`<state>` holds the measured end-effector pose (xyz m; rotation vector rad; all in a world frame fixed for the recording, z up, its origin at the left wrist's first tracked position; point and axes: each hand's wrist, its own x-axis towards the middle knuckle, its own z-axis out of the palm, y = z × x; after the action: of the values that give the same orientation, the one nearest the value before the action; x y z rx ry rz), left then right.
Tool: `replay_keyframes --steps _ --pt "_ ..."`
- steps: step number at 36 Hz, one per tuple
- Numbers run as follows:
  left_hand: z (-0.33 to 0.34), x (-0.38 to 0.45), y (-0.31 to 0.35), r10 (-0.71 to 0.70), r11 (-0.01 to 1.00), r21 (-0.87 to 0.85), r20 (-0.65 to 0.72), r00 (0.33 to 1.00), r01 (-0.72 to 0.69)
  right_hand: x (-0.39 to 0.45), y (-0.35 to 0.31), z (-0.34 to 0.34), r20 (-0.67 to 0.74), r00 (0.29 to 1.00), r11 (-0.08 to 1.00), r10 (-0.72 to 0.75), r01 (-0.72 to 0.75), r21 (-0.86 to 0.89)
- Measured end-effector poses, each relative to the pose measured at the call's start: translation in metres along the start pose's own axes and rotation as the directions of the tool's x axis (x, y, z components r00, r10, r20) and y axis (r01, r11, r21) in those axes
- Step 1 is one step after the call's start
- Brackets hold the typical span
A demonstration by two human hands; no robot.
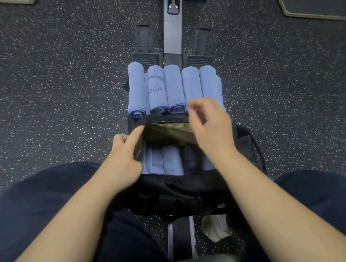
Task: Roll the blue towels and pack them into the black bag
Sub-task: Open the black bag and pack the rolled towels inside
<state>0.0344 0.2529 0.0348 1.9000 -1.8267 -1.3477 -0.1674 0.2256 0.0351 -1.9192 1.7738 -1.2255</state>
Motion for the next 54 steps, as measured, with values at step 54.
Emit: replay_keyframes --steps 54 --pt "0.007 0.014 -0.005 0.013 1.0 -0.009 0.034 0.999 -0.013 0.113 0.128 0.065 0.272 0.504 0.542 0.82 -0.53 -0.652"
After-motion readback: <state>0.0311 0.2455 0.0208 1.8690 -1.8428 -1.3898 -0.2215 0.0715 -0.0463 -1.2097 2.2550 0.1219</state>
